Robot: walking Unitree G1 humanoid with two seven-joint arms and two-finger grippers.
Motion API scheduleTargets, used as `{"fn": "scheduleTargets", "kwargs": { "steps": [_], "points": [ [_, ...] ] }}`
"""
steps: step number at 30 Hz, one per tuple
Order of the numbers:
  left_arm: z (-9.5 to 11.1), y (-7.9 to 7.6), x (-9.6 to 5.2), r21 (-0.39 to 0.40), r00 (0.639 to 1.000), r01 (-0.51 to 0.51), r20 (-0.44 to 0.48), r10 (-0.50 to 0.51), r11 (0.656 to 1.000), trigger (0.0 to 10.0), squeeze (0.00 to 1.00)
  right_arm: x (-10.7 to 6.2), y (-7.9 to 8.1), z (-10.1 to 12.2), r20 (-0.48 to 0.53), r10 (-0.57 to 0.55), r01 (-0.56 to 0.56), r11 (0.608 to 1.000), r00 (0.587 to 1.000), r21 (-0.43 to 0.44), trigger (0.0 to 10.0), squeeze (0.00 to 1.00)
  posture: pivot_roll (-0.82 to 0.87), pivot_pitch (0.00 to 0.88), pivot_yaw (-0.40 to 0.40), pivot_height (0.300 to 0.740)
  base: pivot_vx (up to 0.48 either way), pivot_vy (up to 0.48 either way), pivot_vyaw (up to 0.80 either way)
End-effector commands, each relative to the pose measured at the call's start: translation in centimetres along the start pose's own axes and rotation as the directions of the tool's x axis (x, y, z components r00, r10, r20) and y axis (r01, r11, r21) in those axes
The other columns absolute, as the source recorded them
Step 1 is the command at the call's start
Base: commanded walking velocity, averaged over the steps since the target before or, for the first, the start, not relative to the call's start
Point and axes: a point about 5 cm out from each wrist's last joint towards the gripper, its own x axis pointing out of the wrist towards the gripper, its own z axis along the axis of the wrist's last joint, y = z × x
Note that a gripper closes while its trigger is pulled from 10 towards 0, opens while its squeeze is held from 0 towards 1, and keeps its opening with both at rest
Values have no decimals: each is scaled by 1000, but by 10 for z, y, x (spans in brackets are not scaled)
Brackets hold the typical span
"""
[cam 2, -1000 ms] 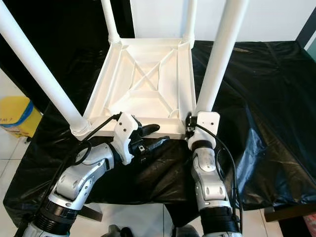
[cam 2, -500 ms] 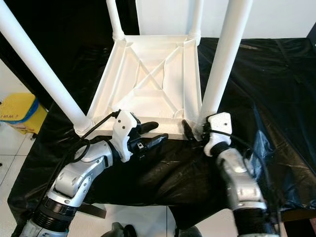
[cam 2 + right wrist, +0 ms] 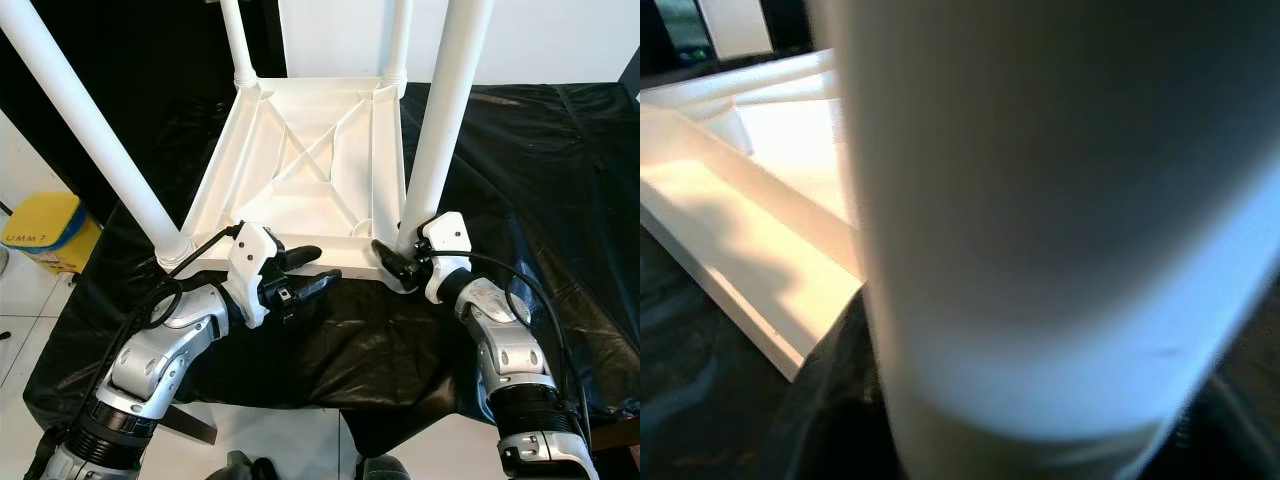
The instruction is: Building children table
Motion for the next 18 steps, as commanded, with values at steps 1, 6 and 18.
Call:
{"fn": "scheduleTargets", "kwargs": {
  "steps": [1,6,18],
  "points": [
    [-2,-3,-2,-8,1000,16,-11,-17,1000,10000,0,-2,8,-10,-38,50,-50,999,998,9,0,0,-110,114,45,740,0,0,0],
    [-3,-4,-2,-12,1000,8,-9,-8,1000,10000,0,-6,7,-14,-51,29,-28,999,998,22,4431,0,-101,119,33,740,0,0,0],
    [-6,-5,-5,-28,999,-41,-1,41,999,10000,0,-9,18,-25,-75,-253,259,961,965,97,10000,0,-71,108,7,740,0,0,0]
  ]
}}
